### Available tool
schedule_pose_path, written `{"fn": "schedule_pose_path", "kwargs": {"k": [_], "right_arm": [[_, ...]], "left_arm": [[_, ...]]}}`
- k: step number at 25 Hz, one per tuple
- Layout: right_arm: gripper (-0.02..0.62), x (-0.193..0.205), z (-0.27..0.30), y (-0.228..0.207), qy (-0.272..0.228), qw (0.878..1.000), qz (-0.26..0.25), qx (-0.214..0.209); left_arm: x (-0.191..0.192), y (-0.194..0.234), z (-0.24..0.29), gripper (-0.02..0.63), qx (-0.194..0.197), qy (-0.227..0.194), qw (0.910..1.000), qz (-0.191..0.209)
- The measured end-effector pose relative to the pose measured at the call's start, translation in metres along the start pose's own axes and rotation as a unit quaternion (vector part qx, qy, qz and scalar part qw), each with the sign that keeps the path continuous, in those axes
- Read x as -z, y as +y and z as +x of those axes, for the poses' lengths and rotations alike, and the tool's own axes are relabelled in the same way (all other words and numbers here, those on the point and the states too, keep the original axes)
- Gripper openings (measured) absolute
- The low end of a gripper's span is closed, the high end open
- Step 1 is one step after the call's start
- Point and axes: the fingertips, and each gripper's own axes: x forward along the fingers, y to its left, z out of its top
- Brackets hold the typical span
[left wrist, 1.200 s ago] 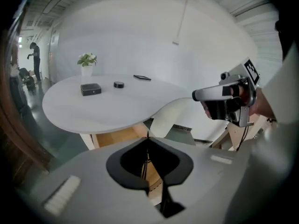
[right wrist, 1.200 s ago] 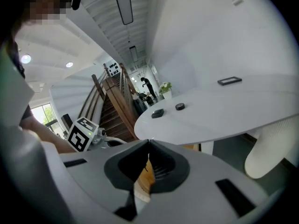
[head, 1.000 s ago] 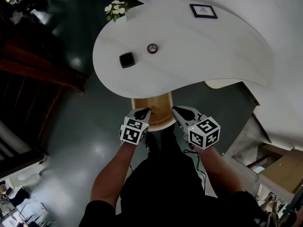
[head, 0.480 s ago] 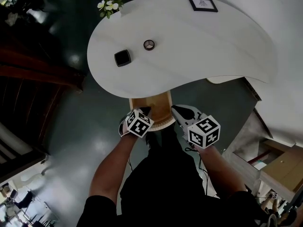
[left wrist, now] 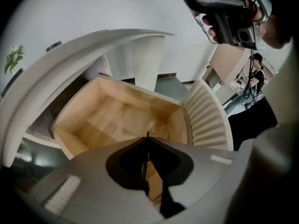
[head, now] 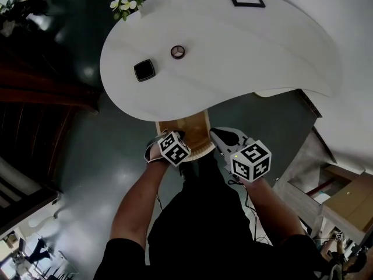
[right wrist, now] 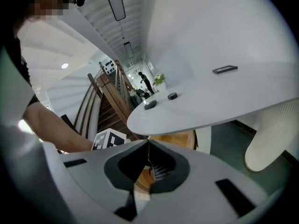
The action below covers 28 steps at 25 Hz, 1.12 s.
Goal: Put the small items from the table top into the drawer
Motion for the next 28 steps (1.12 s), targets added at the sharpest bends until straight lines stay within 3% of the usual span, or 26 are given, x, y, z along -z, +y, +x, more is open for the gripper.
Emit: {"fn": "schedule_pose_path", "kwargs": {"k": [6,11,23,28], "right_arm": [[0.012,0.008,-0.001,-0.003,0.002,1.000,0.006,0.003],[0.012,0.015,-0.001,-0.004,0.001,1.000,0.010,0.006],[0.012,0.004,-0.013,0.019,-0.007,1.000,-0.011,0.019],[0.012,-0.003,-0.017,0.050,-0.013,0.999,-0.029,0.025]], "left_arm": [[0.009,-0.010,0.015,0.023,0.020,0.050,0.9976,0.044],[0.009,-0.010,0.017,0.023,0.027,0.049,0.9973,0.048],[0.006,0.005,-0.030,0.025,-0.025,-0.022,0.9994,0.010],[0.014,0.011,-0.067,0.024,-0.040,-0.080,0.9949,-0.047]]}}
